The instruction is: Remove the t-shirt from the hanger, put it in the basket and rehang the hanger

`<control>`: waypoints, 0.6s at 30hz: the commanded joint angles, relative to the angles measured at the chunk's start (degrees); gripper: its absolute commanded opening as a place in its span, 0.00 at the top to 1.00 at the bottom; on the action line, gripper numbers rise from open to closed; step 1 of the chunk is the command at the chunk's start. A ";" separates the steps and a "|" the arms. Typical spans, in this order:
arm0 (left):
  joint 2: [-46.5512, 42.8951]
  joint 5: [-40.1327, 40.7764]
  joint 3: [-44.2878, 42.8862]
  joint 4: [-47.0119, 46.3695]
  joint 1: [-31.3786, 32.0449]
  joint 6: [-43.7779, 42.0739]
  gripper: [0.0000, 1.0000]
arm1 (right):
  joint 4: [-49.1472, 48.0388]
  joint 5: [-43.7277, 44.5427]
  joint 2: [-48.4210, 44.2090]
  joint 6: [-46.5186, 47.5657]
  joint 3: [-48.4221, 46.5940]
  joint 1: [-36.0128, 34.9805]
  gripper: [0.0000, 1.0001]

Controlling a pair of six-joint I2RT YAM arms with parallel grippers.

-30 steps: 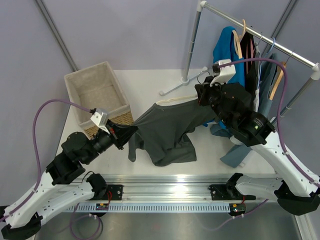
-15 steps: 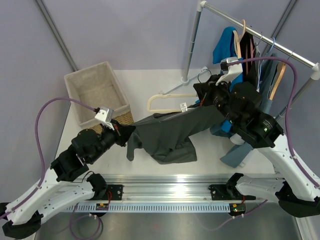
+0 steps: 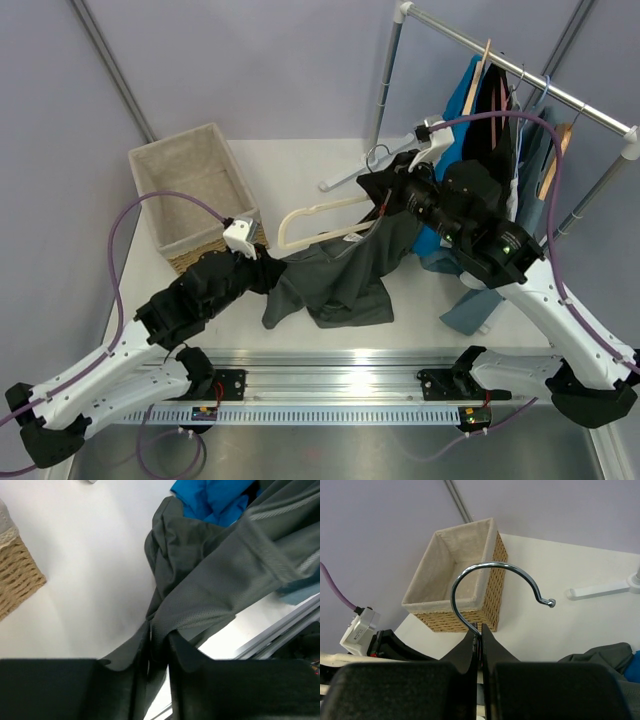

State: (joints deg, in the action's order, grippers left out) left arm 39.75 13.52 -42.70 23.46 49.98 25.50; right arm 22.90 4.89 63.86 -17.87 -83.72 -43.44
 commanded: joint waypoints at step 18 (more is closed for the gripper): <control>-8.12 -16.93 -20.14 6.24 0.03 -8.88 0.15 | -7.24 -9.63 3.11 0.55 8.30 0.64 1.00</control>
State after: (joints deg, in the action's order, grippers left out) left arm 30.04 3.01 -60.82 27.03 49.98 18.87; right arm 19.46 -3.22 66.39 -18.68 -78.11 -43.33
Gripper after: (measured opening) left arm 0.843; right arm 0.022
